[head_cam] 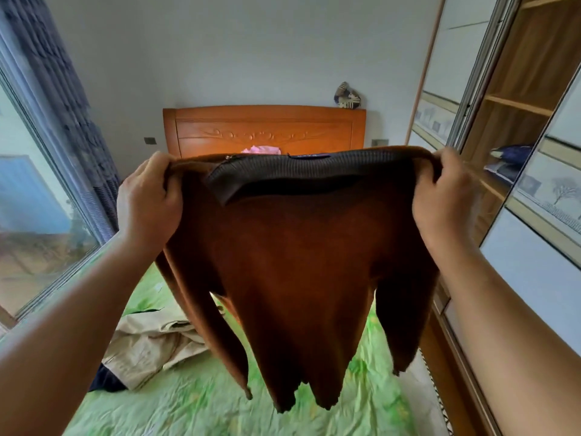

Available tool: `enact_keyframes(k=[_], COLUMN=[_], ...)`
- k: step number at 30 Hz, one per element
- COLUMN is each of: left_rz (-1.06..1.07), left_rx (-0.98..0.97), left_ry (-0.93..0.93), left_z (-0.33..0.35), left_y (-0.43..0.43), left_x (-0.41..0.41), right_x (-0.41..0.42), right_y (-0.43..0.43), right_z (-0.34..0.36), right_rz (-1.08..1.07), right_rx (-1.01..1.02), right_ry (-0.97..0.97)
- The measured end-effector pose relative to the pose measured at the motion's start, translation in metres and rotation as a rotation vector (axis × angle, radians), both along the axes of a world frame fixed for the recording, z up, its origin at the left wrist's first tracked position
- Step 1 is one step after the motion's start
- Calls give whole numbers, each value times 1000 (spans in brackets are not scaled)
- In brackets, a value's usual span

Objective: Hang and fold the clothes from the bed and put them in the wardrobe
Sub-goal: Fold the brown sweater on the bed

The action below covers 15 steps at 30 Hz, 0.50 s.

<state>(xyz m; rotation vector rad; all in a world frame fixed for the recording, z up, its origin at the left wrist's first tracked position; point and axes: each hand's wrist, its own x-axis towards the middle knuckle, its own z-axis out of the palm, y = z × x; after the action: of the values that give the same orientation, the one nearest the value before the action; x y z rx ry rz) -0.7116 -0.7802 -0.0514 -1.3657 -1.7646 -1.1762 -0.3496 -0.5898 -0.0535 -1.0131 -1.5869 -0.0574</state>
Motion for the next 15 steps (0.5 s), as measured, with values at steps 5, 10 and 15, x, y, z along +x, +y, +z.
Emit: enact_keyframes(k=[5,10,15], left_rz=[-1,8,-10], left_rx=[-129,-365,-609], left_ry=[-53,-94,-208], left_z=[-34,-104,-192], left_y=[32,74,110], left_x=[-13,-48,-87], right_x=[-15,-38,-63], right_y=[26,59,83], right_z=[-34,-98,-172], right_rz=[-41,-15,27], right_rx=[-36,-243,-469], right_ry=[-126,-273,-377])
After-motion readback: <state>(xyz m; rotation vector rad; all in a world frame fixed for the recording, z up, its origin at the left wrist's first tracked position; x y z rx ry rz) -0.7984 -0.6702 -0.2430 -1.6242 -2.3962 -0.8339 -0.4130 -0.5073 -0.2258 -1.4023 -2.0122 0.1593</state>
